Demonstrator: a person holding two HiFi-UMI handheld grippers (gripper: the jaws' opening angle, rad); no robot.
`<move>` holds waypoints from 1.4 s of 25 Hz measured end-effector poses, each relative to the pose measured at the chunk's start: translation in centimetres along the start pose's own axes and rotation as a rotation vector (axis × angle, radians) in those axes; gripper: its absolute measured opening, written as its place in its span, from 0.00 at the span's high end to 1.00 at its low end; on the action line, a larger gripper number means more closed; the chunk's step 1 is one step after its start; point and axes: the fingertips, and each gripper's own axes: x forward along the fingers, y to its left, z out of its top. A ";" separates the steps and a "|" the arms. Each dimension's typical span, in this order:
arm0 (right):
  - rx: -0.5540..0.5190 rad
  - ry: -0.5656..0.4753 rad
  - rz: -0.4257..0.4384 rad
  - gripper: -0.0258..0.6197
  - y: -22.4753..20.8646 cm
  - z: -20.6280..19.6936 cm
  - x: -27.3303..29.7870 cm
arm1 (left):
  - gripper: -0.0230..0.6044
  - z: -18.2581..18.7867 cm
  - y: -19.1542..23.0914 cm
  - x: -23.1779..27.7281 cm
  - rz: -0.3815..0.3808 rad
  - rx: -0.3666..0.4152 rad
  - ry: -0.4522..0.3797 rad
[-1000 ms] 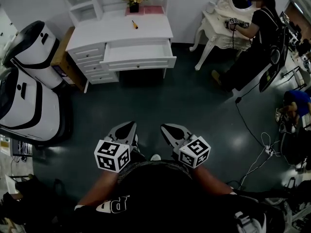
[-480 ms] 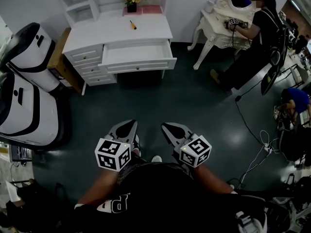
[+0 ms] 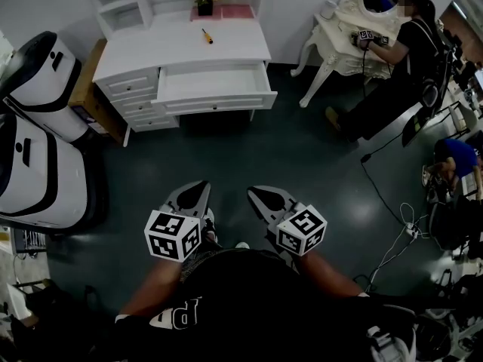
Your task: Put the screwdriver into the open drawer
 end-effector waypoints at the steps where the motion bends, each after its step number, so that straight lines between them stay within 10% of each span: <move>1: 0.001 0.008 0.001 0.95 -0.2 0.1 0.3 | 0.95 0.2 0.4 0.3 0.000 -0.004 0.001; 35: 0.008 0.002 -0.099 0.95 -6.4 5.8 12.7 | 0.95 7.3 11.5 8.0 -0.098 0.027 0.037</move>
